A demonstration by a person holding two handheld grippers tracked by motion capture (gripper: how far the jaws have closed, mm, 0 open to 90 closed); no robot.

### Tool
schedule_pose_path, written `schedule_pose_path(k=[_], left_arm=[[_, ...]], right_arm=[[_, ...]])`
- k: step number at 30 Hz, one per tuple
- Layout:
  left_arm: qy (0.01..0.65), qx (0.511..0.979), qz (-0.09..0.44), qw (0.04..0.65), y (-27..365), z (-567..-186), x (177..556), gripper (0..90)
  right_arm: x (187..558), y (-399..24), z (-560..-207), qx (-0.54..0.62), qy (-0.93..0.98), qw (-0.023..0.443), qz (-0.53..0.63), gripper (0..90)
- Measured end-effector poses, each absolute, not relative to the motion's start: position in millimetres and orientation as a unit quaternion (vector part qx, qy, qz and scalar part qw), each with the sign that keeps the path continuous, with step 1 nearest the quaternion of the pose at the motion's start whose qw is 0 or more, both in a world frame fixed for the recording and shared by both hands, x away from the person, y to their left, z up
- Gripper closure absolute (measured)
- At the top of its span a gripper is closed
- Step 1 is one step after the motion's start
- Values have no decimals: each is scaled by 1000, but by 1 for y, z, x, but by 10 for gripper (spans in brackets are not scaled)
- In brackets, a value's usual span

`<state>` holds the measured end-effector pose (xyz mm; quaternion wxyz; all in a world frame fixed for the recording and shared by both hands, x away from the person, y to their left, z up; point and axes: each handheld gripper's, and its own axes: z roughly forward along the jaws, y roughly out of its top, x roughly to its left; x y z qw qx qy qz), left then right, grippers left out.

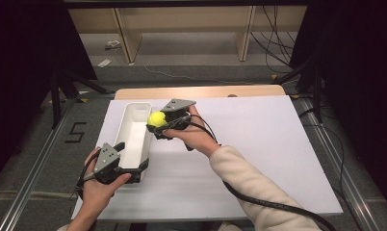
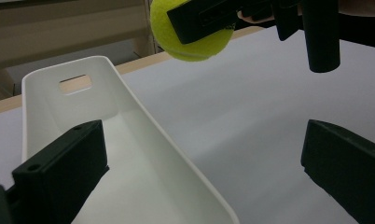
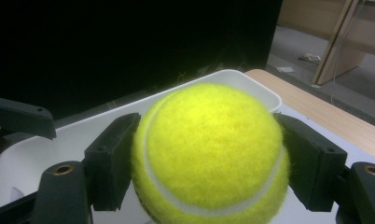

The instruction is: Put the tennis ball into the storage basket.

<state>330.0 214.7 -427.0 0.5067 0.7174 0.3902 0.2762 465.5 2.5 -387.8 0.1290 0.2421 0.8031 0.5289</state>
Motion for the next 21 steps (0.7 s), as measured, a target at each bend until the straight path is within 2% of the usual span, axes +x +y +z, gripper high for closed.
schedule_pose_path(k=[21], left_arm=[[390,718,276,507,215,-427,330,0]], right_arm=[[467,9,-387,240,804,127,528,269]])
